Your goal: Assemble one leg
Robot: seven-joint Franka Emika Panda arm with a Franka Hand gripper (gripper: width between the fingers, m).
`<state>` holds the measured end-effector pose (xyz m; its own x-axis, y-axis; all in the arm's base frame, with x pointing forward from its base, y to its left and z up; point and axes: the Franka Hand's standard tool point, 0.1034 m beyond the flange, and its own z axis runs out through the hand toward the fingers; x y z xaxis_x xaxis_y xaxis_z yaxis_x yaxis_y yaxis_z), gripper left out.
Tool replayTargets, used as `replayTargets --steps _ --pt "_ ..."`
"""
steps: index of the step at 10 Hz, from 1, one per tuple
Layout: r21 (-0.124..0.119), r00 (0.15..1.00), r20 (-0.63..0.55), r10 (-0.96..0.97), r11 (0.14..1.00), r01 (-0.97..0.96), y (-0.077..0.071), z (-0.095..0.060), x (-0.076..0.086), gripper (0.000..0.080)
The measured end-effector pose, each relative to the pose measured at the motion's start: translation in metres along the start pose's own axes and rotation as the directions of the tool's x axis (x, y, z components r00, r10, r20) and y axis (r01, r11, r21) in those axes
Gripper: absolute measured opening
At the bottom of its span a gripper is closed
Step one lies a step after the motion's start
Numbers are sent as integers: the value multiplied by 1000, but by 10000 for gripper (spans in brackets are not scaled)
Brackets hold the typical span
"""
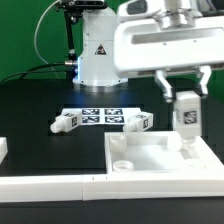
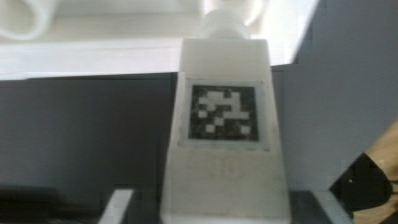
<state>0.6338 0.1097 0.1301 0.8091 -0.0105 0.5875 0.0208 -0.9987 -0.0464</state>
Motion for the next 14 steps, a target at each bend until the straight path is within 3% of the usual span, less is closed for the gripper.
replayTargets --steps 4,9,14 --pt "-12 1000 3 -1 1000 1 6 1 -1 287" --pt "-19 999 11 -38 999 39 -5 12 -14 287" --pt "-43 999 -7 -37 998 37 7 19 -18 287"
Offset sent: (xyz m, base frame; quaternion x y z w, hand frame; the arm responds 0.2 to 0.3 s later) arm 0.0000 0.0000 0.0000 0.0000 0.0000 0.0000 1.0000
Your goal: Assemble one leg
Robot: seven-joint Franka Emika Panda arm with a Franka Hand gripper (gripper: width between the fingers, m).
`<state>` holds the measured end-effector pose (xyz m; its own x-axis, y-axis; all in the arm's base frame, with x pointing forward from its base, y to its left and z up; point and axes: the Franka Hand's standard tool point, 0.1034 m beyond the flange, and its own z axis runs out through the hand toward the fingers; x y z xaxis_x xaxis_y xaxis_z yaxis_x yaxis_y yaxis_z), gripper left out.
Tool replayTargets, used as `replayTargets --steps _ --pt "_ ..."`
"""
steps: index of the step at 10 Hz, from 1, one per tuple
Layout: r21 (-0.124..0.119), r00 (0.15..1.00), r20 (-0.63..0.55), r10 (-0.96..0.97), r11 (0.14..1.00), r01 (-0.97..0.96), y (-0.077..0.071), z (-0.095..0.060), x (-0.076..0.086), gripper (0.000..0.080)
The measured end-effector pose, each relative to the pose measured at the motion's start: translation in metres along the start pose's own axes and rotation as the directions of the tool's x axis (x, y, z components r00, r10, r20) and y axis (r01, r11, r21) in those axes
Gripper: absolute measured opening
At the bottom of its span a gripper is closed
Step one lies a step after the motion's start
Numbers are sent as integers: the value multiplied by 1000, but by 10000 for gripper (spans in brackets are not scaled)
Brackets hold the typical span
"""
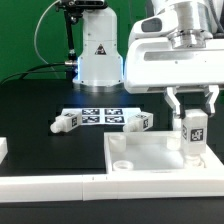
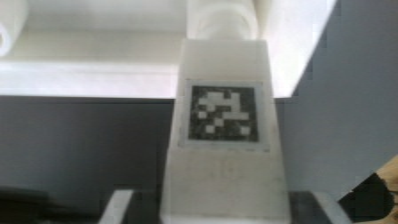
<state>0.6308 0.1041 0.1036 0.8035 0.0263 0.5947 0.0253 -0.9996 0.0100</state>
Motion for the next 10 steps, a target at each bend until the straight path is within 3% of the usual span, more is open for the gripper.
replayTargets --steps 5,8,9,10 --pt "-13 1000 -22 -11 1000 11 -5 8 -8 288" --pt "-4 1000 1 -14 1000 14 -8 9 -11 288" --pt "-1 1000 12 -14 1000 14 -9 10 -12 470" --pt "16 999 50 -11 1000 10 -13 10 -15 585"
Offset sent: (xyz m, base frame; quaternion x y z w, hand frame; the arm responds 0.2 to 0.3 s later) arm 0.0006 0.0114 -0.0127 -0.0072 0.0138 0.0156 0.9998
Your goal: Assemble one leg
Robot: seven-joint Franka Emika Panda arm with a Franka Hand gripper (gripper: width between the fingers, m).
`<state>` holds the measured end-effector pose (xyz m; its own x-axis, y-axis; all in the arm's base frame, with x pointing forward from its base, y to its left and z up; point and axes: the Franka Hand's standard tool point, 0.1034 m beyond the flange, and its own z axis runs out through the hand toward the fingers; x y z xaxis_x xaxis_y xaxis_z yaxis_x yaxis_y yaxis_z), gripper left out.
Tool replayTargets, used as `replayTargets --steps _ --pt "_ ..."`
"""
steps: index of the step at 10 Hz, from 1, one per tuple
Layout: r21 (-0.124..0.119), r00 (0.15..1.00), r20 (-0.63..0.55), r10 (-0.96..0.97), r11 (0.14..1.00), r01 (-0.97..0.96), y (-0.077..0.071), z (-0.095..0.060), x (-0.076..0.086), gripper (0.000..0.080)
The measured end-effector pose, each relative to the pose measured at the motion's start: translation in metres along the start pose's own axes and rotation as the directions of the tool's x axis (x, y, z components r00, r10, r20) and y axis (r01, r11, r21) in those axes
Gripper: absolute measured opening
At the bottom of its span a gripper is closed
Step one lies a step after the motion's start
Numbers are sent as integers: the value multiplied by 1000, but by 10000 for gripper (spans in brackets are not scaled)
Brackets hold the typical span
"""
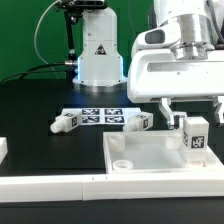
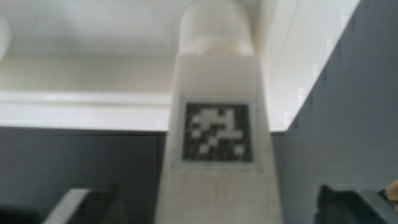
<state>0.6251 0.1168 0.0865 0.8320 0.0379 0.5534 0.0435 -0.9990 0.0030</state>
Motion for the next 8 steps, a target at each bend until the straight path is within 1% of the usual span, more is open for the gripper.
replayTargets --steps 1,2,3,4,5,6,7,8 --pt "21 999 30 24 999 -25 -6 -2 5 585" --pt "52 992 112 64 996 -70 -17 1 6 636" --pt "75 969 226 100 990 -120 -20 3 13 646" --pt "79 952 292 94 989 -122 -14 4 22 646" --pt "75 924 376 74 991 -109 -7 6 22 649" --pt "64 900 432 50 994 -86 3 6 21 649" --pt "58 877 478 46 995 -84 11 5 15 649" --pt "42 824 564 57 994 -97 12 3 5 649"
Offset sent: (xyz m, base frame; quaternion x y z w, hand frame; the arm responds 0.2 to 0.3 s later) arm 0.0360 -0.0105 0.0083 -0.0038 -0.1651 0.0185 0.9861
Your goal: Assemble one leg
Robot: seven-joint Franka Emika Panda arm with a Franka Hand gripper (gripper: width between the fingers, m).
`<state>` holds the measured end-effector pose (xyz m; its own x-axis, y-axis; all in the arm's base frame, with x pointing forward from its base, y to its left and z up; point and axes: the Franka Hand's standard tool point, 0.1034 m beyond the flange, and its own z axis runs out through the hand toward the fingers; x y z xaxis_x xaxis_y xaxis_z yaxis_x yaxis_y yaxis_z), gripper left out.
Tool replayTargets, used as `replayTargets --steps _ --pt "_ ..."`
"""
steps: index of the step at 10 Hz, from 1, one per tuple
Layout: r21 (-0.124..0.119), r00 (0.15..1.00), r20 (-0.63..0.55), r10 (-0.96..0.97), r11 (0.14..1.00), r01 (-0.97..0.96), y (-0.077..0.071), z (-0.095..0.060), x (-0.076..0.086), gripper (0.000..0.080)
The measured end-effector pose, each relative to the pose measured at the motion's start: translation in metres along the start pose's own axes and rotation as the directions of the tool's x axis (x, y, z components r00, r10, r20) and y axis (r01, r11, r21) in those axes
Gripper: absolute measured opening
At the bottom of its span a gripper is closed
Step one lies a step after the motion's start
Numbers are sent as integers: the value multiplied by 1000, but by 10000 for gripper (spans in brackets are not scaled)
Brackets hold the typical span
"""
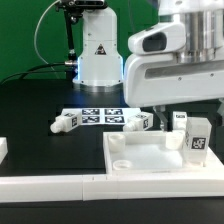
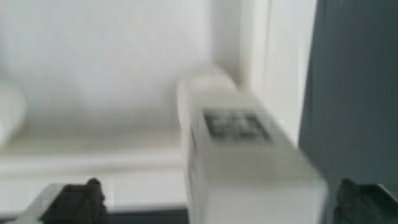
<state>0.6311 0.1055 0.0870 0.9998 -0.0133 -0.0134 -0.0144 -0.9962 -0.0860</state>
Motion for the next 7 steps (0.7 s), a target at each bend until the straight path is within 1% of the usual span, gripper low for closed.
replayTargets --steps 1,2,3,4,5,6,7 --pt "-21 998 54 16 1000 -15 -3 1 0 649" --pt "-23 1000 24 14 1000 -13 -3 0 6 649" --pt "-24 999 24 46 999 -46 -2 1 6 526" --pt "-25 999 24 47 999 -46 -1 1 6 526" --pt "-25 994 23 111 994 -111 -1 1 6 390" --pt "-27 980 20 197 980 -196 -1 1 6 285" --pt "-28 963 18 270 962 -270 -1 2 6 285"
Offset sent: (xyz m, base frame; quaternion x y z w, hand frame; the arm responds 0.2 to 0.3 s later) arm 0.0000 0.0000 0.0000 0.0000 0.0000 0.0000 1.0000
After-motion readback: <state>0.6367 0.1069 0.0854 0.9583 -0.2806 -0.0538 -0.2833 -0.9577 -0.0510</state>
